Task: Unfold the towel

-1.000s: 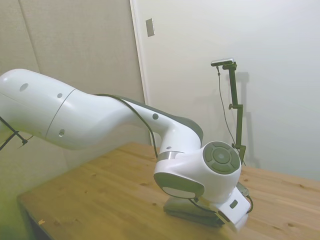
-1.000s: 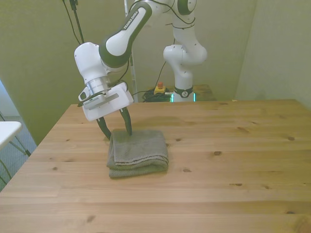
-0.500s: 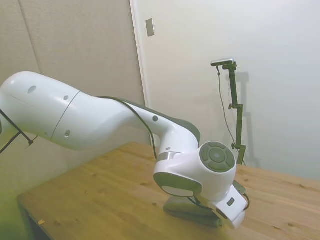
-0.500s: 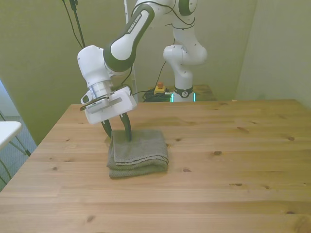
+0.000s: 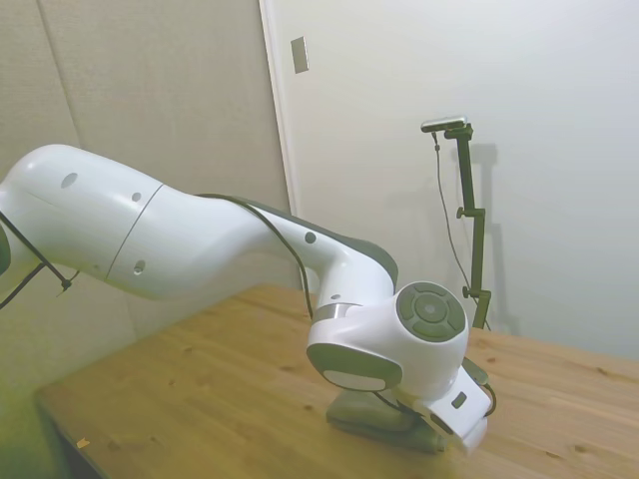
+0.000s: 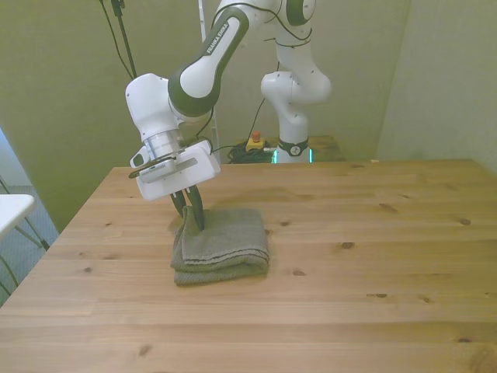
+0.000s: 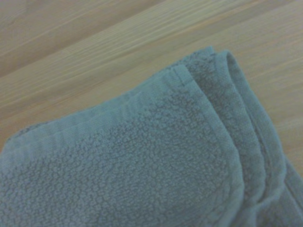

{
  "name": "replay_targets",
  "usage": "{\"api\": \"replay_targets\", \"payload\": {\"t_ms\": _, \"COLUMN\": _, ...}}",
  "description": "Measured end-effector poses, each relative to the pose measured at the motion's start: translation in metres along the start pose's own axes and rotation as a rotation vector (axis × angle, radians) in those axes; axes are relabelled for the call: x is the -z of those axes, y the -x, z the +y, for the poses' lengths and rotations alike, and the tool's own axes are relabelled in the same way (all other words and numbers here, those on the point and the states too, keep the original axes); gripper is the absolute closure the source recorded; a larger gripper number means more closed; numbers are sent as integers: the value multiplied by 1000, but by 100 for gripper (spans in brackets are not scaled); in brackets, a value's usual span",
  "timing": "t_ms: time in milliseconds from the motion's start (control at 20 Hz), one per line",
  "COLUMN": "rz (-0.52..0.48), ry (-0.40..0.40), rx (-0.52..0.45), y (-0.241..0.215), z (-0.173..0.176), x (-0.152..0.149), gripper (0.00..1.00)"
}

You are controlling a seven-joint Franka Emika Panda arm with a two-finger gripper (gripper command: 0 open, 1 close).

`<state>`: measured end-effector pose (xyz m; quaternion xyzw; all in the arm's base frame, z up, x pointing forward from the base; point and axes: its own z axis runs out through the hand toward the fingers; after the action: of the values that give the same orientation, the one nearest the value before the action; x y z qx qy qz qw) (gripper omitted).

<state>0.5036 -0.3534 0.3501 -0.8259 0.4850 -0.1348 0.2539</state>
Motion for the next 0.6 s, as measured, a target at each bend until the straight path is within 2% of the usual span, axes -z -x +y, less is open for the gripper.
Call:
{"api": "replay_targets", "payload": {"t_ms": 300, "rz": 6, "ry": -7, "rx": 7, "y": 4, "z": -13, "x": 7, "gripper": 100}}
{"api": "replay_targets", "payload": {"t_ms": 600, "rz": 72, "ry": 15, "rx": 16, "y": 25, "z": -69, "x": 26, "gripper": 100}}
